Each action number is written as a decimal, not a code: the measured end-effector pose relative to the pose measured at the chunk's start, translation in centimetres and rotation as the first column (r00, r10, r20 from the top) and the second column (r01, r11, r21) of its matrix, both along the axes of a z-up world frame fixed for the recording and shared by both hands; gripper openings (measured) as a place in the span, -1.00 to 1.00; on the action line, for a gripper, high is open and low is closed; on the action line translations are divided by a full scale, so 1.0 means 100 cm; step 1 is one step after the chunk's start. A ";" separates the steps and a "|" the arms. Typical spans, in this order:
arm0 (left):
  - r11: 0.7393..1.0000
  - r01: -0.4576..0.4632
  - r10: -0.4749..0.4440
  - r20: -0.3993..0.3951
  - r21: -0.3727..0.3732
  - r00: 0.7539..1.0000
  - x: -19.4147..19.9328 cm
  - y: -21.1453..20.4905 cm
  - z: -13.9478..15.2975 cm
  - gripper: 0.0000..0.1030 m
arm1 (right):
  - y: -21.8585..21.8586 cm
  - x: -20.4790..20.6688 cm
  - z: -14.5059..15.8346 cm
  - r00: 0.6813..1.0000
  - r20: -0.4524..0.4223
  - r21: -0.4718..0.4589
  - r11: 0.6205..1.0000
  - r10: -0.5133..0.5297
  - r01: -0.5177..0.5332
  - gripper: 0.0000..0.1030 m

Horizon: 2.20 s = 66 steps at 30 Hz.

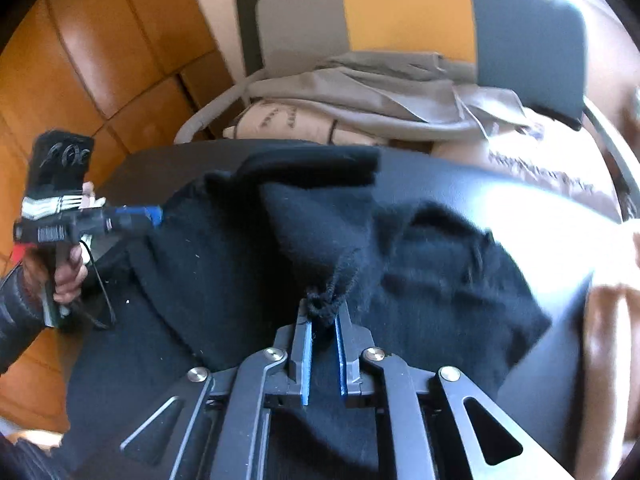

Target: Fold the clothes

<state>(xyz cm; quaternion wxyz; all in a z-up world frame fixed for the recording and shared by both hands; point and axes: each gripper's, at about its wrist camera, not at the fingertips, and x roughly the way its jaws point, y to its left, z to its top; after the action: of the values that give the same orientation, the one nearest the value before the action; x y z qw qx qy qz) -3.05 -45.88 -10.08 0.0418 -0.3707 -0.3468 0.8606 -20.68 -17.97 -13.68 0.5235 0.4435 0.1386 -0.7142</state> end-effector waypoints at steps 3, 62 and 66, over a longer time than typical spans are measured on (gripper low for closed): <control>0.995 -0.021 0.020 -0.012 -0.102 1.000 -0.028 -0.015 0.015 0.09 | 0.011 -0.002 -0.009 0.997 0.067 -0.032 0.998 -0.048 0.050 -0.26; 0.977 -0.062 0.058 0.026 0.202 0.998 0.005 0.007 -0.052 0.04 | 0.008 -0.006 -0.029 0.939 0.283 -0.158 0.956 -0.197 0.249 0.10; 0.986 -0.043 0.029 0.089 0.159 0.996 -0.017 0.021 -0.055 0.09 | 0.002 -0.003 -0.032 0.948 0.251 -0.127 0.964 -0.197 0.234 0.15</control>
<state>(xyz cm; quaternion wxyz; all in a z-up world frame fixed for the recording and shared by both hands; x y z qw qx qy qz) -4.77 -43.76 -15.57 0.0411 -0.3967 -0.4234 0.8135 -20.93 -17.81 -16.84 0.4876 0.4956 -0.0300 -0.7181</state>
